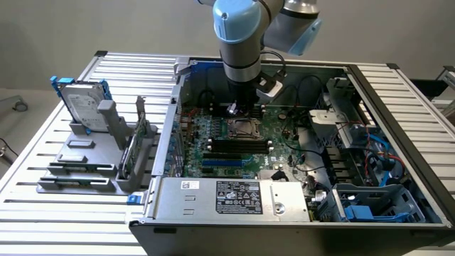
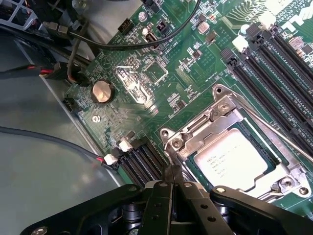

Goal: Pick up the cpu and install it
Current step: 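Close the cpu cover, then install the first cpu locking lever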

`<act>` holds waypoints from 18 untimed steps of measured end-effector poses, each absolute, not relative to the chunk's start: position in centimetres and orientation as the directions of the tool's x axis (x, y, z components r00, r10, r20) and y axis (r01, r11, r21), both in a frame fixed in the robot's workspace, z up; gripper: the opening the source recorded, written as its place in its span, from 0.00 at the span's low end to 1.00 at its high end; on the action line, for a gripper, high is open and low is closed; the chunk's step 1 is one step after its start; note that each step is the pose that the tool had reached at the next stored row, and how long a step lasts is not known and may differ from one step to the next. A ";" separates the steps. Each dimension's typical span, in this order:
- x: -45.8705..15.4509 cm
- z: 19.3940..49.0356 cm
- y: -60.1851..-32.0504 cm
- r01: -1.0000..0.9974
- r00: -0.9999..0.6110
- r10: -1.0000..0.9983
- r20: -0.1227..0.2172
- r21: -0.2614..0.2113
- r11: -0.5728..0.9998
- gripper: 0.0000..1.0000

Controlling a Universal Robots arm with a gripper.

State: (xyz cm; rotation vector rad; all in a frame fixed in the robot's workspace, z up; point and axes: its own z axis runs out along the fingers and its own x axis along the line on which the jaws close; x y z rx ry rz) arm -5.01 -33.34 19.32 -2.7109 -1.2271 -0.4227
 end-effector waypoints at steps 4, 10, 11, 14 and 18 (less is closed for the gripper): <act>-5.0 20.1 -33.5 0.749 0.635 0.711 0.302 -0.013 -0.663 0.11; -5.1 20.9 -34.3 0.742 0.646 0.705 0.292 -0.025 -0.669 0.11; -5.1 21.0 -34.4 0.741 0.648 0.705 0.290 -0.027 -0.671 0.11; -5.1 21.4 -34.8 0.739 0.652 0.703 0.286 -0.032 -0.673 0.11; -5.3 21.8 -35.5 0.739 0.653 0.702 0.282 -0.036 -0.673 0.11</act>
